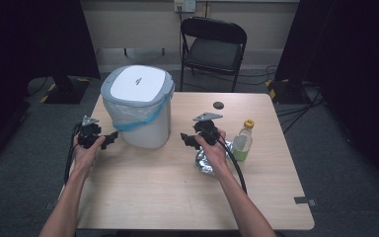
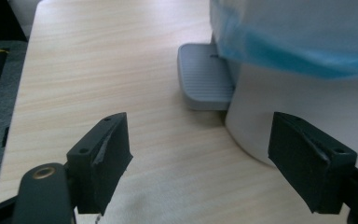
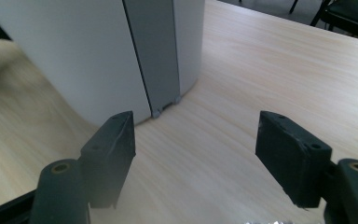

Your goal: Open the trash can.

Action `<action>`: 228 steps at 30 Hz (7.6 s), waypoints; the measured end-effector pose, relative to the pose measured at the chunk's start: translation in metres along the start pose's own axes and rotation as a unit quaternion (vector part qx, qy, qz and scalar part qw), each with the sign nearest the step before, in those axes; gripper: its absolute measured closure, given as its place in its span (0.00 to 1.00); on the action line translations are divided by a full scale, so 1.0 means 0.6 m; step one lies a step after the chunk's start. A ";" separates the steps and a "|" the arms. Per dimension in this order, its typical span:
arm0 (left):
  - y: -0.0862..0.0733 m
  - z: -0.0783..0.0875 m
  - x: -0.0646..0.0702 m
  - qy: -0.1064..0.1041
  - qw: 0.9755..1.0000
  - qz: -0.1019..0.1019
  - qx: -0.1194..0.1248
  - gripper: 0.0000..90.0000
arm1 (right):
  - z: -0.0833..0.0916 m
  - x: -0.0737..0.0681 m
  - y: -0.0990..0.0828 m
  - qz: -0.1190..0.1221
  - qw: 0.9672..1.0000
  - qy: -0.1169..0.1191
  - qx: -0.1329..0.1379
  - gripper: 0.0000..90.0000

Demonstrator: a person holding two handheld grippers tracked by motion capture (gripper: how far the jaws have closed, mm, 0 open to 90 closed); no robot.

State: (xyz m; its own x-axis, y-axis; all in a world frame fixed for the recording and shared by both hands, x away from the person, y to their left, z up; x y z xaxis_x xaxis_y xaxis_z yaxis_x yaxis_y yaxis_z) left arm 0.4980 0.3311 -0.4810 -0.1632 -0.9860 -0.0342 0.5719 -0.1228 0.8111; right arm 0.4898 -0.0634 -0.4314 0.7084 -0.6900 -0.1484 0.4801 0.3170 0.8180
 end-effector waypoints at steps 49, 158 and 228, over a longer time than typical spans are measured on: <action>-0.001 -0.013 0.038 -0.065 0.997 -0.025 0.038 0.75 | -0.086 0.017 0.028 0.008 0.999 0.017 0.039 0.70; -0.036 0.021 0.093 -0.058 0.998 -0.023 -0.018 0.35 | -0.038 0.041 -0.028 -0.022 0.997 -0.065 0.024 0.38; 0.044 0.017 0.105 -0.084 0.996 -0.021 0.035 0.73 | -0.044 0.038 0.032 -0.011 0.997 -0.043 0.062 0.80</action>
State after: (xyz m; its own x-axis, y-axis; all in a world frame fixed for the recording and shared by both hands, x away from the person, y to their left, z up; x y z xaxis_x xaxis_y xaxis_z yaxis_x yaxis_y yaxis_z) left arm 0.4945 0.2671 -0.4556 -0.3211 -0.9468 0.0235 0.5055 -0.1503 0.8496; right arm 0.5286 -0.0557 -0.4338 0.6490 -0.7505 -0.1245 0.4238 0.2206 0.8785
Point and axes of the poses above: each handheld gripper's, and its own axes: z roughly backward along the jaws, y roughly out of its top, x roughly to its right, the point moved 1 cm from there along -z, roughly forward along the jaws, and after that the axes turned 9 degrees about y, right-handed, at the moved point
